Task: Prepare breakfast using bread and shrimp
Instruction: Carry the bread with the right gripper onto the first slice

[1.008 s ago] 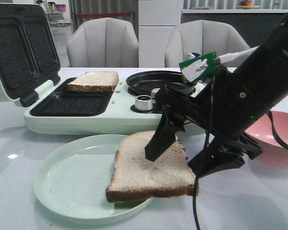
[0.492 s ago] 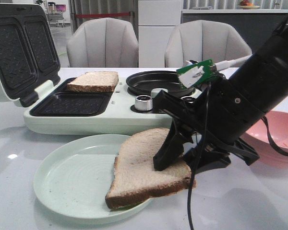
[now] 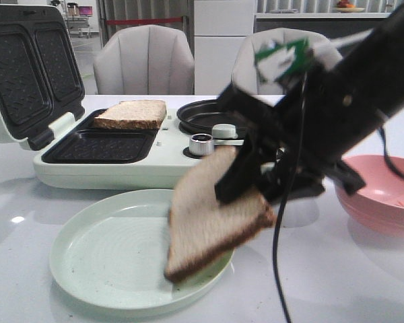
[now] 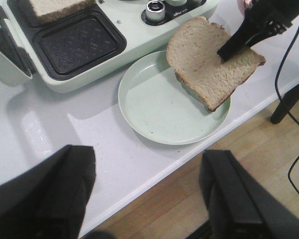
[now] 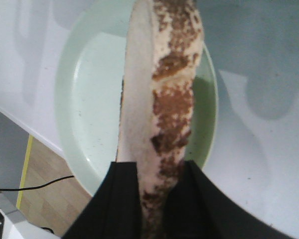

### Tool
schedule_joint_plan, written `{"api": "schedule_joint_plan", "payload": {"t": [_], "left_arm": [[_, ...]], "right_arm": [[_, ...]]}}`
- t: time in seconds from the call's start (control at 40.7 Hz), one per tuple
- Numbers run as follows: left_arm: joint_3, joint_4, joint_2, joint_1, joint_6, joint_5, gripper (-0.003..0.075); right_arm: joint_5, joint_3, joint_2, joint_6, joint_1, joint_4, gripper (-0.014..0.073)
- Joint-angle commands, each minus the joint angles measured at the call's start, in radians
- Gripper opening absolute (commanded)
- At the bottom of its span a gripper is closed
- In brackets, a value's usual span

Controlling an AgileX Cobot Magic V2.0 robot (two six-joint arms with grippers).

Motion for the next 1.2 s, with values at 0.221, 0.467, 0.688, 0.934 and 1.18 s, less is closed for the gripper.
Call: {"api": "schedule_joint_plan", "payload": {"t": [0.221, 0.467, 0.688, 0.934, 1.18], "left_arm": [[-0.026, 0.001, 0.002, -0.005, 0.001, -0.064, 0.0499], [-0.026, 0.001, 0.002, -0.005, 0.001, -0.064, 0.0499], [-0.026, 0.001, 0.002, -0.005, 0.001, -0.064, 0.0499], [-0.026, 0.001, 0.002, -0.005, 0.001, -0.064, 0.0499], [-0.026, 0.001, 0.002, -0.005, 0.001, -0.064, 0.0499]], "right_arm": [[0.034, -0.142, -0.166, -0.011, 0.001, 0.131, 0.0035], [-0.023, -0.329, -0.011, -0.011, 0.058, 0.169, 0.0035], [-0.023, -0.569, 0.211, -0.011, 0.096, 0.174, 0.0036], [-0.010, -0.755, 0.405, -0.010, 0.099, 0.256, 0.0077], [-0.025, -0.804, 0.477, -0.010, 0.099, 0.265, 0.0454]]}}
